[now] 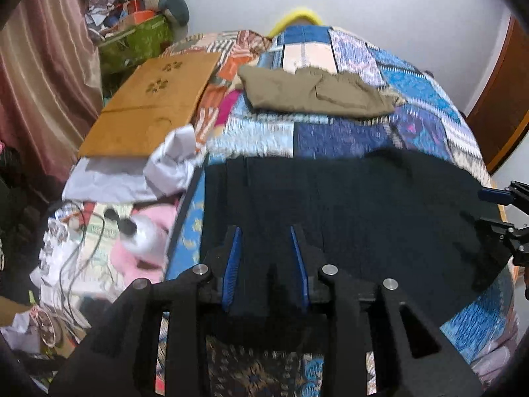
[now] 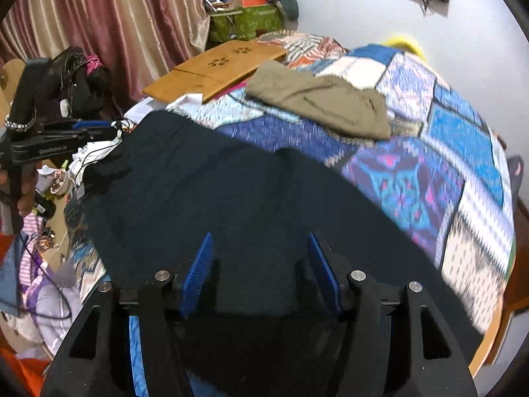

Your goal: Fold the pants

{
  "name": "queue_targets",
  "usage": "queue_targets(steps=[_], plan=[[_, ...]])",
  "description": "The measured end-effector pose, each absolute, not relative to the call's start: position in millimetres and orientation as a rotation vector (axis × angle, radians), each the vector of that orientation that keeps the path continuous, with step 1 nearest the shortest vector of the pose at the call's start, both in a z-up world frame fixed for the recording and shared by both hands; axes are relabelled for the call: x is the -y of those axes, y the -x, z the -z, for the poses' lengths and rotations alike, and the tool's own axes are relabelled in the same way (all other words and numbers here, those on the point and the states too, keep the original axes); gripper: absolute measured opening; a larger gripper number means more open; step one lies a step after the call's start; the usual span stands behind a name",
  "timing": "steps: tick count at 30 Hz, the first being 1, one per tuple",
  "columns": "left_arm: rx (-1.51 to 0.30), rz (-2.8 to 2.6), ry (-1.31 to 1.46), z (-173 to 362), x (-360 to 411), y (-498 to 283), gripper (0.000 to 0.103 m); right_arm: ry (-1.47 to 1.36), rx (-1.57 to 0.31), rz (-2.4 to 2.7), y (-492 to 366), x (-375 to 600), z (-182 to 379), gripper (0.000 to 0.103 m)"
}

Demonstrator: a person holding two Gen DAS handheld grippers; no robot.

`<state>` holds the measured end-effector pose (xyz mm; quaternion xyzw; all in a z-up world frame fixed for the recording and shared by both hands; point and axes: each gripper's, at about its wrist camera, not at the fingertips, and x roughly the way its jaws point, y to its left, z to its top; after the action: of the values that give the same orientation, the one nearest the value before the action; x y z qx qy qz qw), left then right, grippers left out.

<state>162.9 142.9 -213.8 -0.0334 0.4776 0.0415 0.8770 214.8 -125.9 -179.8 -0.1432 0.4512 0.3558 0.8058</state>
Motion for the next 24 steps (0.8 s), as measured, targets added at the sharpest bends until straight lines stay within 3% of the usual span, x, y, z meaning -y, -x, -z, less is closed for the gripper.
queue_targets(steps=[9,18,24], plan=[[-1.101,-0.179,0.032,276,-149,-126,0.033,0.290,-0.994,-0.705,-184,162,210,0.057],[-1.004,-0.169,0.035,212,-126,-127,0.033,0.149,-0.907,-0.602,-168,230,178,0.058],[-0.882,-0.025,0.008,160,-56,-146,0.035,0.044,-0.854,-0.473,-157,291,163,0.061]])
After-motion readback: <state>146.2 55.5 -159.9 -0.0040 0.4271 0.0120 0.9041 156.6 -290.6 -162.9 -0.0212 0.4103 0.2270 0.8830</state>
